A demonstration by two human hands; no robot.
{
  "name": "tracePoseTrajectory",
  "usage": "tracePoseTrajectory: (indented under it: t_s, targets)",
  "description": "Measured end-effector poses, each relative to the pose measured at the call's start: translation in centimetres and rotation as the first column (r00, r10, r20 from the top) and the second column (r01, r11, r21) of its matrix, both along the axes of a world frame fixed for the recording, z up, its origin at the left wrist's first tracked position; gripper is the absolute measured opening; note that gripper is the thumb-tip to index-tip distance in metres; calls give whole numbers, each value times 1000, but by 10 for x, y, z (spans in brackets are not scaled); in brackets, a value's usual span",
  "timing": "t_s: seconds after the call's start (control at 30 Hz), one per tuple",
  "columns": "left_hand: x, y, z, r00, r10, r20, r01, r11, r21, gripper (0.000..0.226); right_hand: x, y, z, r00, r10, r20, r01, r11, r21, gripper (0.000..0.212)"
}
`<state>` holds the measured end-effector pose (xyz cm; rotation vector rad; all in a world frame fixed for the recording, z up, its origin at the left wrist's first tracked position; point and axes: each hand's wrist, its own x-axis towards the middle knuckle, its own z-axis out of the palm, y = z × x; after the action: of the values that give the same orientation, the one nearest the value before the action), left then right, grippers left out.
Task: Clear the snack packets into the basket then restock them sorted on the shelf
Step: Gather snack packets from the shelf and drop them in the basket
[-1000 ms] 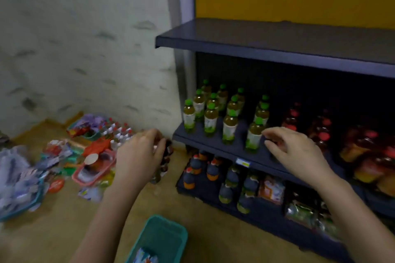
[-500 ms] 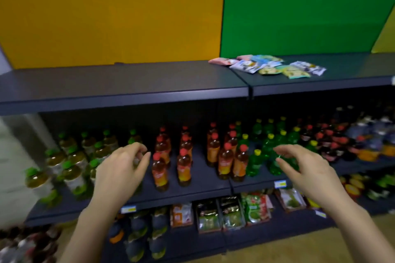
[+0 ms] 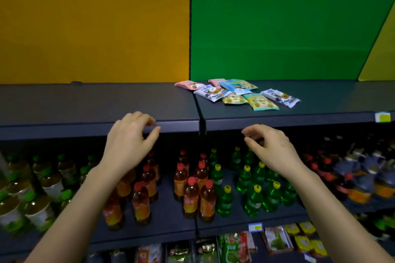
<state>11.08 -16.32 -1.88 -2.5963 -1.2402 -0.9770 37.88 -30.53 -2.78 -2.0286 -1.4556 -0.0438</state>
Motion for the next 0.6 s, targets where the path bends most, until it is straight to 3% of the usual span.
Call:
tracePoseTrajectory:
  t_s: [0.17, 0.3, 0.4, 0.5, 0.6]
  targets:
    - [51, 56, 15, 996, 19, -88, -35, 983, -180, 29, 31, 63, 24, 996, 87, -37, -87, 996, 5, 20]
    - [91, 106, 25, 999, -23, -27, 11, 926, -376, 32, 49, 132, 47, 995, 93, 32, -93, 996, -7, 32]
    - [119, 143, 28, 1000, -11, -14, 3, 880, -475, 35, 58, 184, 59, 991, 51, 122, -29, 984, -175, 55]
    - [147, 175, 28, 1000, 17, 3, -12, 832, -555, 36, 63, 223, 63, 973, 31, 229, 58, 925, -375, 64]
    - [175, 200, 28, 998, 58, 19, -36, 808, -587, 38, 68, 247, 65, 961, 58, 270, 82, 873, -480, 75]
